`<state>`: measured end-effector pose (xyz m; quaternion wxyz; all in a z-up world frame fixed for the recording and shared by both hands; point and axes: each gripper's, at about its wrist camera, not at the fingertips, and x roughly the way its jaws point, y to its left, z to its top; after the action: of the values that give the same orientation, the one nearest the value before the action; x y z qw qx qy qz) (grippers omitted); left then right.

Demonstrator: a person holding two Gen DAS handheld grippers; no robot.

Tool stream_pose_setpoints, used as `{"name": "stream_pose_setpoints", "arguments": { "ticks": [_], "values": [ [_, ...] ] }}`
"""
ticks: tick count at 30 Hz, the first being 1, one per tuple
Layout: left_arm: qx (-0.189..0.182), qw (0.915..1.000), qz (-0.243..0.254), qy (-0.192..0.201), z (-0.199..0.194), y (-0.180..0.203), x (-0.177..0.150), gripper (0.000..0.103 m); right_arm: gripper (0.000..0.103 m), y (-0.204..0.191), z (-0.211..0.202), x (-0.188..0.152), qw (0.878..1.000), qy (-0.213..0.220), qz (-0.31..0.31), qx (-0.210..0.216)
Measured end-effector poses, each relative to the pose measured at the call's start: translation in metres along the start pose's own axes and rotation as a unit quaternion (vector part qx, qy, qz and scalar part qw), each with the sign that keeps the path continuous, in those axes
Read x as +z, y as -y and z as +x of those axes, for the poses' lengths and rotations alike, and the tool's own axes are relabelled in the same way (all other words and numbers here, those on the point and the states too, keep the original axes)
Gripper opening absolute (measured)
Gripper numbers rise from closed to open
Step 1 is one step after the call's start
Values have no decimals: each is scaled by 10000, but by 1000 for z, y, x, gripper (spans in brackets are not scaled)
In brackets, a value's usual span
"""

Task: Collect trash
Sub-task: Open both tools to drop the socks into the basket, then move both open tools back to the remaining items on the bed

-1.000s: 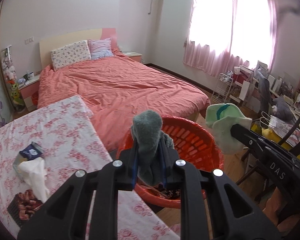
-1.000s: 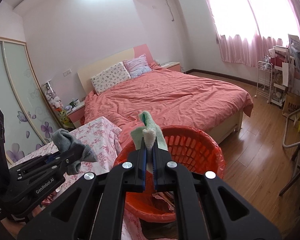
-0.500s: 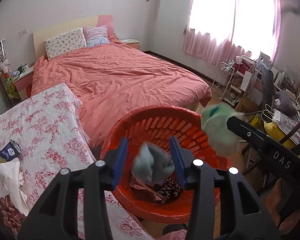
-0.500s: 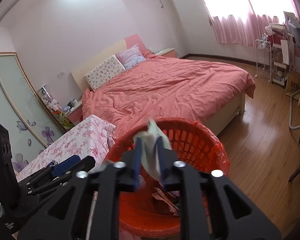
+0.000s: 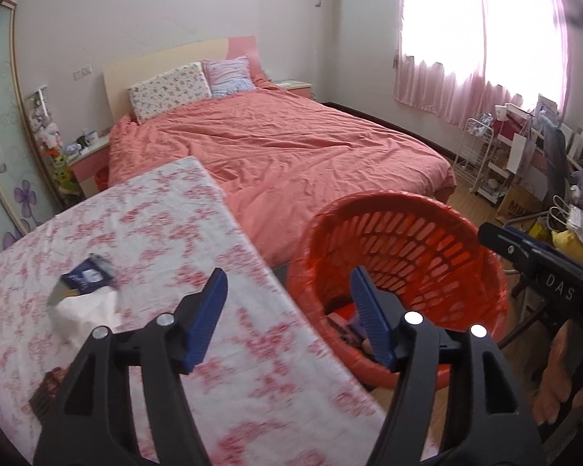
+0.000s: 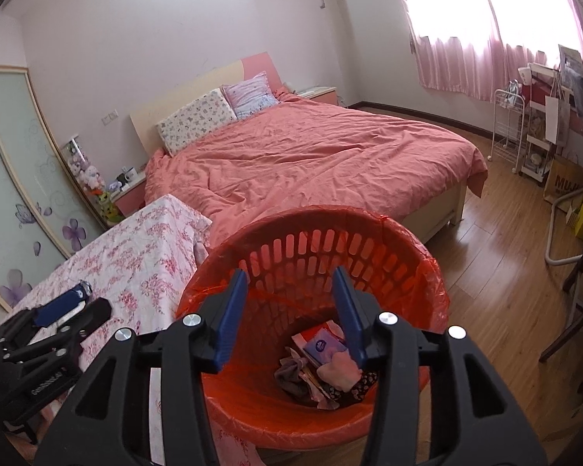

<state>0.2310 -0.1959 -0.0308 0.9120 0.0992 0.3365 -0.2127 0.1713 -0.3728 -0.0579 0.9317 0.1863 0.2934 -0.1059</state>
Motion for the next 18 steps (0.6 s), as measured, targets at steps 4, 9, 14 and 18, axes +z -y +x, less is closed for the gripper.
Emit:
{"name": "stream_pose_setpoints", "arguments": {
  "ticks": [4,9,14,18],
  "values": [
    [342,9994,-73,55,-23,-33,-17,69,47,-19,-1,-6,9998,-72,-200,-12],
    [811,9961,-344,32,-51,-89,-43,71,47,-50,1,-20,9984,-248,-487,110],
    [1319,9897,-560,-3,-76,-139,-71,72,47,-87,5,-36,9954,-435,-785,327],
    [1582,9839,-804,-211,-87,-181,-100,73,47,-121,8,-51,9914,-592,-1035,533]
  ]
}}
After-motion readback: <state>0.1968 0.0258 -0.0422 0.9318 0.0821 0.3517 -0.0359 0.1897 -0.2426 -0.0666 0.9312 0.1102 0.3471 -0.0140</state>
